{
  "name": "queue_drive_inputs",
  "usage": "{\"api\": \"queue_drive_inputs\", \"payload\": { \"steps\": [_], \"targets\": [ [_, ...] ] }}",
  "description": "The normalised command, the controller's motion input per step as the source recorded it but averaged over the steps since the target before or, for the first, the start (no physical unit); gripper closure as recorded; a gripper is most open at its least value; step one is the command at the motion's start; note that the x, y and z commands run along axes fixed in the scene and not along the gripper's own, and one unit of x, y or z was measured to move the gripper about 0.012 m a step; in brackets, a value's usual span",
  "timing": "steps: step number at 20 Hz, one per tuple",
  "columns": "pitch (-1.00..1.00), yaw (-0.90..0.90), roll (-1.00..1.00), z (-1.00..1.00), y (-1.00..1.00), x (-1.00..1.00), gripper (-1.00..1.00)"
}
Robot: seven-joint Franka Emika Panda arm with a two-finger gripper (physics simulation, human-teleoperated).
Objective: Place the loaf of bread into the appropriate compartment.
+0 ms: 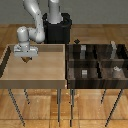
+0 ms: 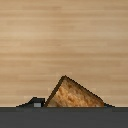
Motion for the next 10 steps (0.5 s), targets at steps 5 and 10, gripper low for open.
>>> {"api": "queue_drive_inputs", "payload": {
  "steps": [5,10],
  "targets": [
    [0.00,0.00,0.00,1.00,0.00,0.00,1.00],
    [0.00,0.00,0.00,1.00,0.00,0.00,1.00]
  ]
}}
